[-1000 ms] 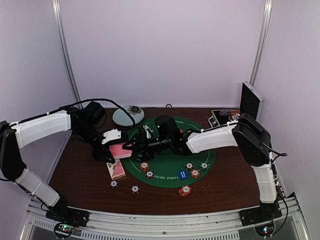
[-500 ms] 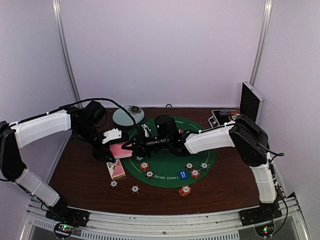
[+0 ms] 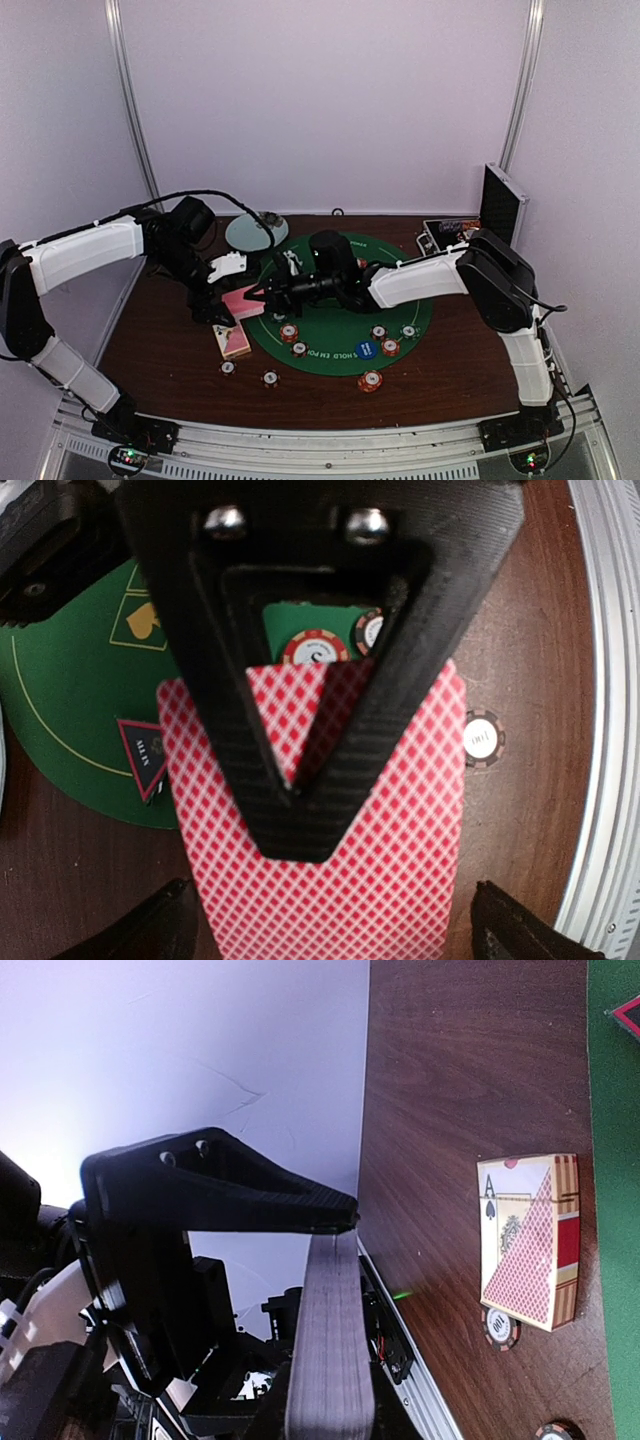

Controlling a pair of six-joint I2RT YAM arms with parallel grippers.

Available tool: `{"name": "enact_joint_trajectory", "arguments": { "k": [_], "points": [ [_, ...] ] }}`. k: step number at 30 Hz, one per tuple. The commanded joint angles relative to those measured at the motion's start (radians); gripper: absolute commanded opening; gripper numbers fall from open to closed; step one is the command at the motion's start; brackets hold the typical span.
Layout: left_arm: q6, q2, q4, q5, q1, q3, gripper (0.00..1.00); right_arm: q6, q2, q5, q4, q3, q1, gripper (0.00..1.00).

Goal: Distribute texas hold em gaming equipment

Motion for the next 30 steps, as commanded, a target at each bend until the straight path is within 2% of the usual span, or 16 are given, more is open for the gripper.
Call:
{"name": "enact_joint_trajectory", "arguments": {
  "k": [1, 10, 16, 21, 26, 30],
  "points": [
    [0.061, 0.024, -0.021, 0.059, -0.021, 0.029, 0.98, 0.024, 0.012, -0.021, 0.071, 0.017, 0.005, 0.10],
    [0.080, 0.057, 0.008, 0.093, -0.023, 0.047, 0.97, 0.043, 0.032, -0.043, 0.089, 0.047, 0.017, 0.10],
    [0.078, 0.050, 0.009, 0.128, -0.023, 0.040, 0.85, 0.059, 0.051, -0.032, 0.101, 0.063, 0.018, 0.10],
    [0.117, 0.035, 0.001, 0.135, -0.029, 0.012, 0.81, 0.087, 0.075, -0.034, 0.134, 0.083, 0.017, 0.10],
    [0.118, 0.038, 0.001, 0.123, -0.029, 0.008, 0.71, 0.089, 0.075, -0.031, 0.135, 0.076, 0.017, 0.10],
    [0.118, 0.032, 0.001, 0.116, -0.030, 0.000, 0.72, 0.091, 0.075, -0.025, 0.142, 0.066, 0.017, 0.09]
  ]
}}
